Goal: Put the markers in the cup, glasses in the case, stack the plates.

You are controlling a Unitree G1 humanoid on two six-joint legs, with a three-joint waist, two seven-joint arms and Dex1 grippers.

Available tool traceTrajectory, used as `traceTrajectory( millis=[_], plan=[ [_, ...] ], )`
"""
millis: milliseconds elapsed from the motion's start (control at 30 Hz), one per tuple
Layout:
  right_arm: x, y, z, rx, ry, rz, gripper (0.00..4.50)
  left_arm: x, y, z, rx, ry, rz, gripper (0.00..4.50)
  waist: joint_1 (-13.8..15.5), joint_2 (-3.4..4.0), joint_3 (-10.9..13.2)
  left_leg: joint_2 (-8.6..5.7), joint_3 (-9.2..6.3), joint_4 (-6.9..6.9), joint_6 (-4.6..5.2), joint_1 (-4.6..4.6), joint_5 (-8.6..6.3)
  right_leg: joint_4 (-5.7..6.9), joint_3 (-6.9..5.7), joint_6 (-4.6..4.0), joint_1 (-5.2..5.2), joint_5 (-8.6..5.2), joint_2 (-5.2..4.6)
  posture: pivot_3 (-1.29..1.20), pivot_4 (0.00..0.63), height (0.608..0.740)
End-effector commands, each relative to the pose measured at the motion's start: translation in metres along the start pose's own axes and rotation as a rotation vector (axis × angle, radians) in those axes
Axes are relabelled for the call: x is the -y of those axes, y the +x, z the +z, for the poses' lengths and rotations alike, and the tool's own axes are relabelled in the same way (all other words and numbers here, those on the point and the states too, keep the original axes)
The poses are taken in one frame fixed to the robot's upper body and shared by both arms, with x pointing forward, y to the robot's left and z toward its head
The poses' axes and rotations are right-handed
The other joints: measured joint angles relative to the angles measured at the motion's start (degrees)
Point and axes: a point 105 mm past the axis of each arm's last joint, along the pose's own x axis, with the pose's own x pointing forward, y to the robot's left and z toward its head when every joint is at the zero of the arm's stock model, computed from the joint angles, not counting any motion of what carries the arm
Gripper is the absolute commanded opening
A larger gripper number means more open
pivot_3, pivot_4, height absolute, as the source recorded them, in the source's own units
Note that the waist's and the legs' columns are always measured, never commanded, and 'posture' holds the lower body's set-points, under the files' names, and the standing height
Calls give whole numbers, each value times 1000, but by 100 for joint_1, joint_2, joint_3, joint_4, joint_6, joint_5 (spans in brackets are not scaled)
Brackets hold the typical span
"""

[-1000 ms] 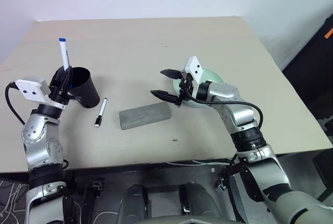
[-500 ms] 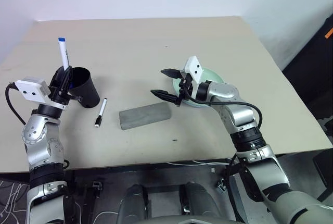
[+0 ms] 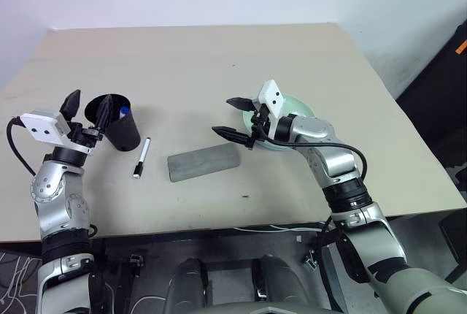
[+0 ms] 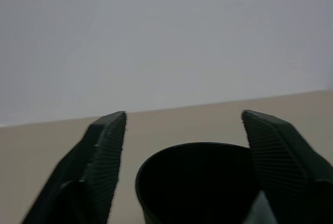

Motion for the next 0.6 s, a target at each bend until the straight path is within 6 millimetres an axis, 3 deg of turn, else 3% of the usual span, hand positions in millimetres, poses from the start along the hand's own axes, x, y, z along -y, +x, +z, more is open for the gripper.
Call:
traceTrajectory(
  millis=[33,267,400,600],
  plan=[
    [0,3,12,39,-35,9,4500,1,-2,-6,-26,6,-8,4464,-1,0,0,0,0,0,0,0,0,0,0,0,0,0,0,0,150,726],
    [0,3,20,85,-16,12,4500,-7,2,22,43,33,-6,4464,-16,0,0,1,0,-5,0,-2,0,-6,0,0,-1,0,1,0,150,726],
    [1,0,48,242,45,22,4500,-8,5,56,107,65,-22,4464,-26,-5,5,2,1,-16,0,-10,0,-20,0,1,-6,0,2,0,150,726],
    [1,-2,58,307,78,38,4500,-10,0,79,107,98,-27,4464,-43,-2,7,3,3,-24,0,-9,-1,-25,0,1,-6,0,2,0,150,726]
  ],
)
